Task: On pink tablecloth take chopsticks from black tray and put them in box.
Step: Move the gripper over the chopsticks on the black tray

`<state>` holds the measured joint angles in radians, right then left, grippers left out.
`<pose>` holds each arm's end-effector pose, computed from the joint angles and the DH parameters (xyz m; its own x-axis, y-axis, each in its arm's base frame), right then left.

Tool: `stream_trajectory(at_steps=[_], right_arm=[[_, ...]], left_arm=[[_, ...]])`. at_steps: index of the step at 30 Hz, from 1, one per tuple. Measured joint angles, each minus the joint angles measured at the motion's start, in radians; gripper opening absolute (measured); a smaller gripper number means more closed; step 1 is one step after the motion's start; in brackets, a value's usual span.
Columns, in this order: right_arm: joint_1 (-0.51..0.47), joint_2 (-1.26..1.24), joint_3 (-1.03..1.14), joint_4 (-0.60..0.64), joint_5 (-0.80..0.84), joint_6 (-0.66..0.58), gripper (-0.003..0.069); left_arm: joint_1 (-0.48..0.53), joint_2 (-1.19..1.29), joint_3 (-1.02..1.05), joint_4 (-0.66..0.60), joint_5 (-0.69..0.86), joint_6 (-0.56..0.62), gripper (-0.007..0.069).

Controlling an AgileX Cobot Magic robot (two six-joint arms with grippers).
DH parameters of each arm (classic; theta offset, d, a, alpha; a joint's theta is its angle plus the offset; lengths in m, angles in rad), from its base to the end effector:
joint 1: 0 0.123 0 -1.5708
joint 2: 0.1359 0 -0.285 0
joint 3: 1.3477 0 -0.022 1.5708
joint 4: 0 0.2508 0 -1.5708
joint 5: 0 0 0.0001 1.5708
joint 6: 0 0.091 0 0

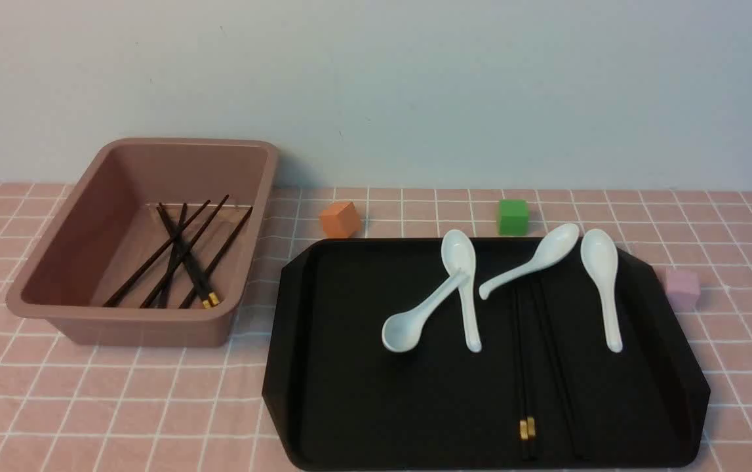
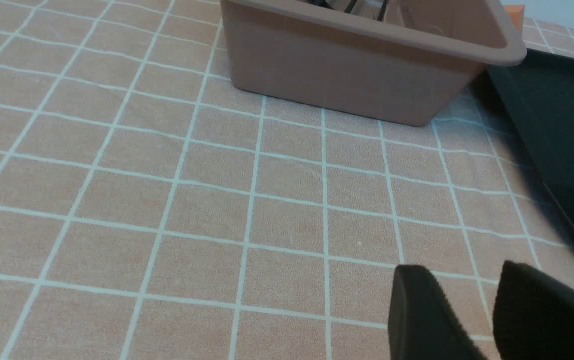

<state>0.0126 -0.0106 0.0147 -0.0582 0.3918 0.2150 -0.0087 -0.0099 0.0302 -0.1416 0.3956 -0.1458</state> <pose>0.0520 -0.0014 0.1737 -0.2979 0.1567 -0.9416 0.0571 0.9876 0.1463 0.0521 -0.0054 0.1684 -0.3237 -0.2699 -0.9068 -0.0293 0.9609 -0.2755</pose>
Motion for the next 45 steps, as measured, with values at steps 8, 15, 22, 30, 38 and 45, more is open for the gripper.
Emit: stream_trajectory(at_steps=[8, 15, 22, 30, 38, 45], right_arm=[[0.0, 0.0, 0.0, 0.0, 0.0, 0.0, 0.0108], [0.0, 0.0, 0.0, 0.0, 0.0, 0.0, 0.0117], [0.0, 0.0, 0.0, 0.0, 0.0, 0.0, 0.0123], [0.0, 0.0, 0.0, -0.012, -0.018, 0.003, 0.0134], [0.0, 0.0, 0.01, 0.187, -0.185, 0.232, 0.0141], [0.0, 0.0, 0.008, 0.281, -0.271, 0.304, 0.0147]], left_arm=[[0.0, 0.0, 0.0, 0.0, 0.0, 0.0, 0.0239], [0.0, 0.0, 0.0, 0.0, 0.0, 0.0, 0.0239], [0.0, 0.0, 0.0, 0.0, 0.0, 0.0, 0.0239], [0.0, 0.0, 0.0, 0.0, 0.0, 0.0, 0.0239], [0.0, 0.0, 0.0, 0.0, 0.0, 0.0, 0.0239], [0.0, 0.0, 0.0, 0.0, 0.0, 0.0, 0.0239]])
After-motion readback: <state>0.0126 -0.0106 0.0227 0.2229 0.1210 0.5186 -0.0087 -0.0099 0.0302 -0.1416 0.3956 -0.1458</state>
